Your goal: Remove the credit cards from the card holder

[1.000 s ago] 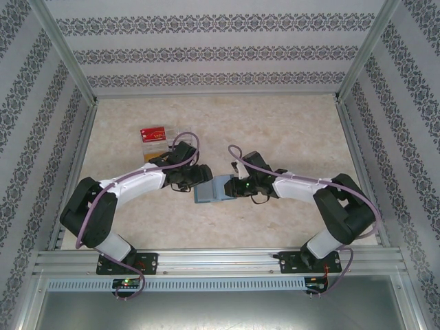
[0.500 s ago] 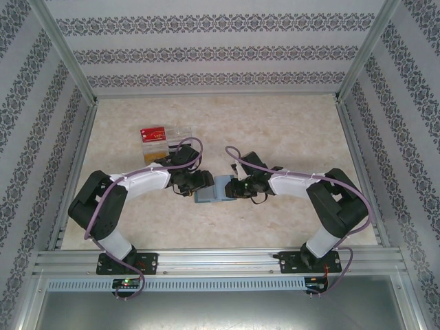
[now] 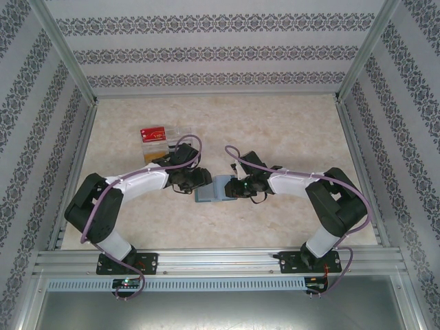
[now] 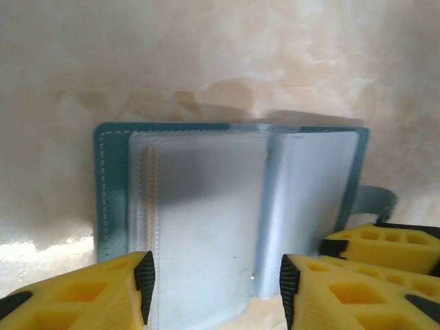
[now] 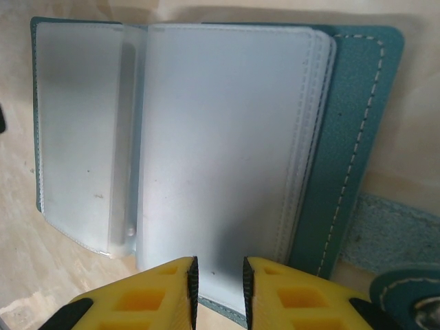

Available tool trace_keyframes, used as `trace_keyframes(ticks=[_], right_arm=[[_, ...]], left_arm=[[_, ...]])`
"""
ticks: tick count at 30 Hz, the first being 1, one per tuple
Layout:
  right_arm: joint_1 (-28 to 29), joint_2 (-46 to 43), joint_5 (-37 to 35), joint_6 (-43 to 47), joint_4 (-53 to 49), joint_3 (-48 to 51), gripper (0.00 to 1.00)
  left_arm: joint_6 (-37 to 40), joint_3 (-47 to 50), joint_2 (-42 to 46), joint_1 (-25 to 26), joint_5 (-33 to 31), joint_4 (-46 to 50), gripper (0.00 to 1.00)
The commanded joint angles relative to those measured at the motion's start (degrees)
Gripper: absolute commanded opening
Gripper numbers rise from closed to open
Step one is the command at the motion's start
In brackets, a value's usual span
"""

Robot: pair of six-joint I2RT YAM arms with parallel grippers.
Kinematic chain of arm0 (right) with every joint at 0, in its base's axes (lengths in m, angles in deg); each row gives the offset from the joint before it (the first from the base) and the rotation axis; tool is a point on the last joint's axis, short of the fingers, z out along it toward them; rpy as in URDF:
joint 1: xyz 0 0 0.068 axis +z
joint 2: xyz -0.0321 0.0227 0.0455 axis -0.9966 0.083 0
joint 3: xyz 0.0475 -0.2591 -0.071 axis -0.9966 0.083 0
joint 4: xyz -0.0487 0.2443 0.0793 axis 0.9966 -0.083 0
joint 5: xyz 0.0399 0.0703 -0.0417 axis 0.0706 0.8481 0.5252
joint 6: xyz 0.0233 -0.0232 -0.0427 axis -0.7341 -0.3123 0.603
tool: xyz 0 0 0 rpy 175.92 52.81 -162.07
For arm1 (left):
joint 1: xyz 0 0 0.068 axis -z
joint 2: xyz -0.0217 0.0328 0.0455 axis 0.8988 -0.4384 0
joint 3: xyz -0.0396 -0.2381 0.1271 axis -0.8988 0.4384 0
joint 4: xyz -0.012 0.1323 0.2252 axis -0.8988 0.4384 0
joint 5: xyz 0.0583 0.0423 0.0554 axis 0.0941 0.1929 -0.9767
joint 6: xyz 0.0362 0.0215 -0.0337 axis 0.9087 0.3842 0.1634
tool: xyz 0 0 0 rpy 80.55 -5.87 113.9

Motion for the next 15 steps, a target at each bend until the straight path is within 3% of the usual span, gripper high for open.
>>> trace_keyframes(ticks=[1,15], right_arm=[[-0.2,1.1,-0.9,0.4,-1.6,-0.8,0.27],[-0.3,1.8,-0.7,0.6,-2.3,-1.3,0.27]], left_arm=[[0.7,0.2,0.8,-0.1,0.3,-1.9,0.51],[1.1,-1.0,-3.7,-0.1,1.5,-0.7,0.62]])
